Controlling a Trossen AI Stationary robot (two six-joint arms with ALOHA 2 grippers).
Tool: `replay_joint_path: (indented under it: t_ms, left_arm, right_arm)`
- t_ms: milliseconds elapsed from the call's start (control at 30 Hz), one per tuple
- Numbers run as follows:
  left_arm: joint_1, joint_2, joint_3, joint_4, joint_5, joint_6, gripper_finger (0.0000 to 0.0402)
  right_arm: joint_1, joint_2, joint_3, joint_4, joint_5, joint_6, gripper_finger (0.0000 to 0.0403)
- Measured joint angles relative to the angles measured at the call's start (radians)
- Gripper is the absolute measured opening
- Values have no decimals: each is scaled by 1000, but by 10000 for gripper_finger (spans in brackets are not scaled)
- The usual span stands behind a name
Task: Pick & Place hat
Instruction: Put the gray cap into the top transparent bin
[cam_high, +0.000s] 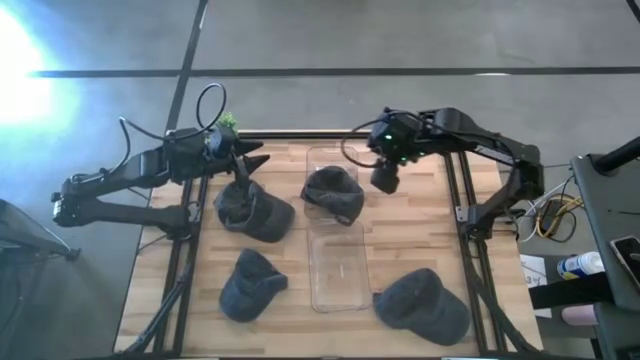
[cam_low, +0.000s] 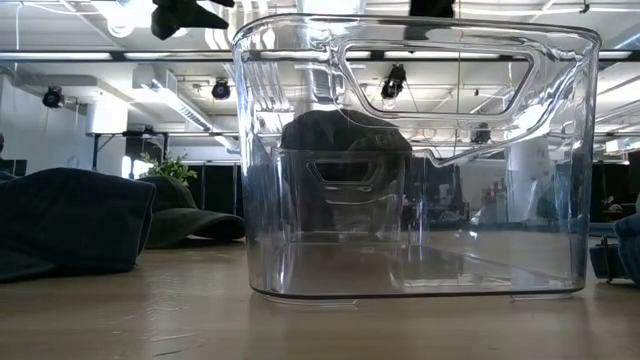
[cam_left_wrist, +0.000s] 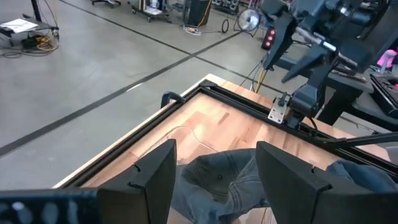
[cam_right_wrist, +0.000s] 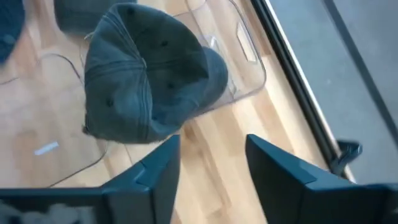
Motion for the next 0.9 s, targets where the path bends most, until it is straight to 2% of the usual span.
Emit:
replay_joint_path:
  t_ms: [267, 333, 600, 900]
  left_arm:
    - [0, 2, 0, -28, 62, -18, 213]
    - [0, 2, 0, -52, 80, -36, 213]
    - [0, 21, 0, -223, 154, -141, 213]
    - [1, 111, 0, -435, 156, -210, 213]
  right_arm:
    - [4, -165, -278, 10, 0, 138, 36]
    - [4, -202, -345, 23, -2, 162, 16]
    - [3, -333, -521, 140, -6, 233, 13]
    - [3, -383, -567, 148, -6, 244, 13]
